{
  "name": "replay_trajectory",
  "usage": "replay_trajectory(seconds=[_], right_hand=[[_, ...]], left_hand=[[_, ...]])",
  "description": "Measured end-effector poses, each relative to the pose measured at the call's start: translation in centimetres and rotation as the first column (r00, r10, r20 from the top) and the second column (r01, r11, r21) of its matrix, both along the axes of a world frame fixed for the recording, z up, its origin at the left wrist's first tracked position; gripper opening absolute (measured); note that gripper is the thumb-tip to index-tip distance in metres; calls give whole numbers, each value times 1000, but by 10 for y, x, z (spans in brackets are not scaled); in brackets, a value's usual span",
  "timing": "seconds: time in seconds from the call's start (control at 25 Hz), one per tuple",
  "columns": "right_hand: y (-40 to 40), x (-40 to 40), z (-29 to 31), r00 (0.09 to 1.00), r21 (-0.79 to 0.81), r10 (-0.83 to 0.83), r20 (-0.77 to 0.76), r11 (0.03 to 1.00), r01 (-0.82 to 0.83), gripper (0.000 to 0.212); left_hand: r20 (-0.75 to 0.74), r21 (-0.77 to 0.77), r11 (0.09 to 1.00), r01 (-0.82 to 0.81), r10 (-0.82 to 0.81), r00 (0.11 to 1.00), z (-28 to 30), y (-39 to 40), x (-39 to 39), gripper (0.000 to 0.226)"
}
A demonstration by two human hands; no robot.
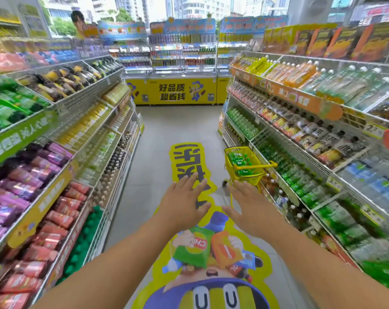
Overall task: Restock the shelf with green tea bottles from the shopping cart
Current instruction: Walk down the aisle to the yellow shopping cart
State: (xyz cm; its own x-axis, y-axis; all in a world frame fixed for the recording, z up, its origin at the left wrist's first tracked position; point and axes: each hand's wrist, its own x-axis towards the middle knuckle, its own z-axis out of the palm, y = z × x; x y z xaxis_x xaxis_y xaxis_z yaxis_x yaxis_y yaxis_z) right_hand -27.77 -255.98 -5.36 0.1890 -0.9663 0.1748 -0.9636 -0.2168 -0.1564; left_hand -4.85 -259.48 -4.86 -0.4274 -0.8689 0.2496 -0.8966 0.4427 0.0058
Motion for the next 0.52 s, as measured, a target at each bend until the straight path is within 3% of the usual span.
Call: replay_trajectory(seconds=[0.52], right_hand=[[-228,-62,3,998,32,-46,-37,998,47,75]], left_hand=[[10,33,999,30,-31,999,11,-240,-60,74]])
